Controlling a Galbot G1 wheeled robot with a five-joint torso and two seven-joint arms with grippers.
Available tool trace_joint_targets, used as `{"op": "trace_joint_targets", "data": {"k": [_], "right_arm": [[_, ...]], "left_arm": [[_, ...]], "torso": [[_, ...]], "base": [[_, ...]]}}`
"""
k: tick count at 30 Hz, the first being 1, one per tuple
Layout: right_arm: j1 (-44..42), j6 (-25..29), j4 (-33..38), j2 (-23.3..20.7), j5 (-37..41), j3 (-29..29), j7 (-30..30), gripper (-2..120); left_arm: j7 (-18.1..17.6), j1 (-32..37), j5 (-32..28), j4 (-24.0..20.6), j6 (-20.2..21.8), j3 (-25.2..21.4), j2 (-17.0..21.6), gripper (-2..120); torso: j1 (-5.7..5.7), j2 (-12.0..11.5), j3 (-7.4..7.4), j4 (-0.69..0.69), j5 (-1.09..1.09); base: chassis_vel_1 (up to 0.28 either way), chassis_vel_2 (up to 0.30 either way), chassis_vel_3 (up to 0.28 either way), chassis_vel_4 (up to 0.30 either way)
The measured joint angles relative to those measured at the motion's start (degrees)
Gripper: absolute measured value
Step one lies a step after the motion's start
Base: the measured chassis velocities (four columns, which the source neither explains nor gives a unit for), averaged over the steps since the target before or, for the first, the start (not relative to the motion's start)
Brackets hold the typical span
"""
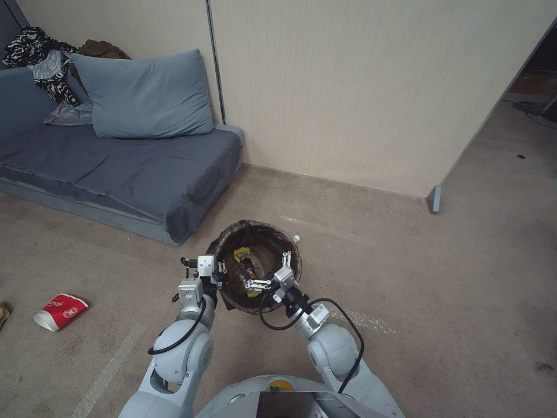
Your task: Pick up the trash bin, then pick up the garbage from the floor and place it into the trash bin.
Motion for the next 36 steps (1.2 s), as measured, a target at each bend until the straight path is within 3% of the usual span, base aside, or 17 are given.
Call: {"op": "trace_joint_targets", "data": {"k": [9,15,17,22,29,36], "right_arm": [[-1.0,0.86,2.56,-0.19,-0.09,0.97,0.0,100],[-2.3,2.2,10.02,0.09,-0.42,7.06,0.9,100],[-4.01,2.24,14.85,0.41,-0.09,12.08,4.58,100],[-7.65,2.37,18.46,2.14,-0.32,15.9,11.72,100],[-13.82,3.43,15.56,5.53,-2.2,18.44,18.08,100],[-15.58,6.63,11.81,6.95,-2.4,19.74,17.86,100]], "left_arm": [[-0.1,-0.02,-0.04,0.35,0.04,-0.12,0.1,4],[0.1,-0.08,0.51,0.7,-0.34,-0.48,0.11,4],[1.64,0.0,2.41,1.04,-2.03,-1.38,0.21,4],[2.59,0.08,4.19,0.77,-3.76,-2.38,0.52,4],[1.23,0.12,3.26,0.71,-5.1,-3.8,-0.11,4],[0.86,0.51,2.46,0.36,-5.62,-4.88,-0.1,4]], "torso": [[0.0,0.0,0.0,-0.01,0.0],[0.0,0.0,0.0,0.0,-0.05],[0.0,0.0,0.0,-0.01,-0.08],[0.0,0.0,0.0,0.01,-0.08],[0.0,0.0,-0.01,0.01,-0.09],[0.0,0.0,0.0,0.02,-0.09]], "base": [[0.0,0.0,0.0,0.0],[0.0,0.0,0.0,0.0],[0.0,0.0,0.0,0.0],[0.0,0.0,0.0,0.0],[0.0,0.0,0.0,0.0],[0.0,0.0,0.0,0.0]]}}
